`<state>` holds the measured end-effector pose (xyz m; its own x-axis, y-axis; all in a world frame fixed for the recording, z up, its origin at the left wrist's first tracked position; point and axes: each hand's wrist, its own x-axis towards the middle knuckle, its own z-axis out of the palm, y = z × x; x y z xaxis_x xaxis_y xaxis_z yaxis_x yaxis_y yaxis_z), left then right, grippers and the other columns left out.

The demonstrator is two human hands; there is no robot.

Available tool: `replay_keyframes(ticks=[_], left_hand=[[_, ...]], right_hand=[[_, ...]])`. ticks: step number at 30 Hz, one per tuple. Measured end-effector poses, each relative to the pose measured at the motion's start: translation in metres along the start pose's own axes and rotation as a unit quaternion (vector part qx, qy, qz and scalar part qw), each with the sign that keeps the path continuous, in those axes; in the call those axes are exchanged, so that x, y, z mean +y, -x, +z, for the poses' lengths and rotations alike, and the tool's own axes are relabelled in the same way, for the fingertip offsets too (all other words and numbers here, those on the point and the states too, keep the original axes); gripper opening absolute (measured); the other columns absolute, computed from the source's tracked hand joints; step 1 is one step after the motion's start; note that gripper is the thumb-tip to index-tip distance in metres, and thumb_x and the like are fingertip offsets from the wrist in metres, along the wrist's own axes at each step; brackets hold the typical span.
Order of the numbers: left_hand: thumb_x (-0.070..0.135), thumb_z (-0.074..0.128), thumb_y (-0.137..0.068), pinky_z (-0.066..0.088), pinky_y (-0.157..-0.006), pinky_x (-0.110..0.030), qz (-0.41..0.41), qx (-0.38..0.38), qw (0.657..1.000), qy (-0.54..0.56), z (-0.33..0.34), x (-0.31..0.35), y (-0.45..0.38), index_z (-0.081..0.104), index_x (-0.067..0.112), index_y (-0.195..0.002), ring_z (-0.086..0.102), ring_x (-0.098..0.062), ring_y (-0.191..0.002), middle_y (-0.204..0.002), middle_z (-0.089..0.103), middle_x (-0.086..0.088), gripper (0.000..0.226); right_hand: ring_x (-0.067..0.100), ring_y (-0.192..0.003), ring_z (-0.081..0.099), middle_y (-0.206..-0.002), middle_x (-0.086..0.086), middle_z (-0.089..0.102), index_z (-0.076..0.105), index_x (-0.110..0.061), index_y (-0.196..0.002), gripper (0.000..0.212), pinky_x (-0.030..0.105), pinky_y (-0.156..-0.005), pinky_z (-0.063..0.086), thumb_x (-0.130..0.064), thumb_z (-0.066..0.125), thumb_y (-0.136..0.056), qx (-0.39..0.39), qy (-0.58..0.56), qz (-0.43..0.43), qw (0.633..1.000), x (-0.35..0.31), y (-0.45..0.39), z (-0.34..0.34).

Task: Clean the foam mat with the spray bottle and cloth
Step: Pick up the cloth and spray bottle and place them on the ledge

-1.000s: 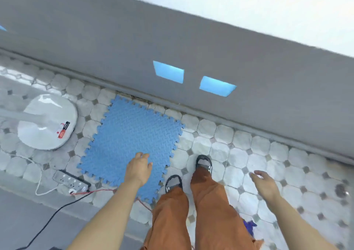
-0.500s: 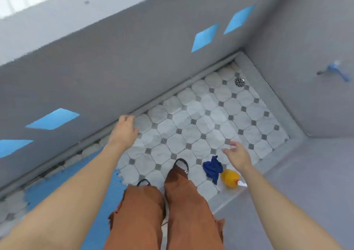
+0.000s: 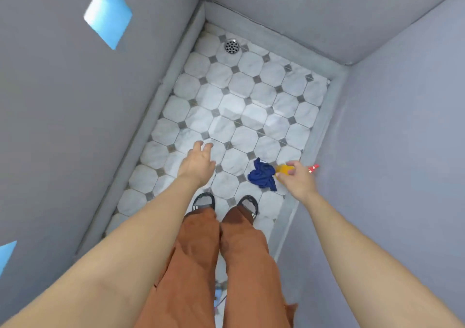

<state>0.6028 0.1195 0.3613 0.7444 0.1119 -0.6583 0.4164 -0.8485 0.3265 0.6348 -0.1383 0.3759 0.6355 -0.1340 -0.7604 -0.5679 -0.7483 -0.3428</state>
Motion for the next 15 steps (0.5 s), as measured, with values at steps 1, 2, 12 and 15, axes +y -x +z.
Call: replay_keyframes(ticks=[1, 2, 12, 15], left_hand=[[0.024, 0.045, -0.096, 0.038, -0.100, -0.045, 0.010, -0.002, 1.000, -0.016, 0.007, 0.006, -0.009, 0.029, 0.015, -0.146, 0.038, -0.033, -0.131, -0.153, 0.020, -0.010, 0.053], [0.024, 0.045, -0.096, 0.037, -0.101, -0.044, 0.019, -0.004, 0.999, -0.034, 0.015, 0.012, -0.017, 0.028, 0.015, -0.146, 0.036, -0.032, -0.131, -0.153, 0.019, -0.010, 0.053], [0.031, 0.049, -0.094, 0.031, -0.106, -0.043, 0.163, -0.059, 0.958, -0.227, 0.193, 0.047, -0.150, 0.024, 0.016, -0.147, 0.031, -0.031, -0.133, -0.151, 0.023, -0.011, 0.060], [0.032, 0.049, -0.095, 0.033, -0.104, -0.043, 0.177, -0.076, 0.955, -0.224, 0.266, 0.052, -0.199, 0.028, 0.016, -0.145, 0.034, -0.031, -0.131, -0.149, 0.028, -0.010, 0.057]], right_hand=[[0.021, -0.098, 0.052, -0.105, 0.001, 0.052, 0.052, -0.012, -0.133, 0.047, 0.025, -0.083, 0.036, -0.023, 0.067, -0.090, 0.004, -0.014, 0.005, 1.000, 0.006, -0.006, 0.002], [0.023, -0.102, 0.054, -0.105, 0.002, 0.052, 0.052, -0.012, -0.132, 0.046, 0.025, -0.083, 0.036, -0.022, 0.067, -0.089, 0.008, -0.031, 0.014, 0.999, 0.015, -0.015, 0.005], [0.030, -0.134, 0.042, -0.145, 0.014, 0.045, 0.032, -0.015, -0.151, 0.082, 0.038, -0.105, 0.038, -0.026, 0.077, -0.083, 0.206, -0.118, 0.101, 0.966, 0.145, -0.143, 0.062], [0.026, -0.136, 0.044, -0.149, 0.008, 0.044, 0.032, -0.016, -0.151, 0.082, 0.038, -0.109, 0.038, -0.028, 0.076, -0.083, 0.239, -0.177, 0.103, 0.949, 0.182, -0.196, 0.089]])
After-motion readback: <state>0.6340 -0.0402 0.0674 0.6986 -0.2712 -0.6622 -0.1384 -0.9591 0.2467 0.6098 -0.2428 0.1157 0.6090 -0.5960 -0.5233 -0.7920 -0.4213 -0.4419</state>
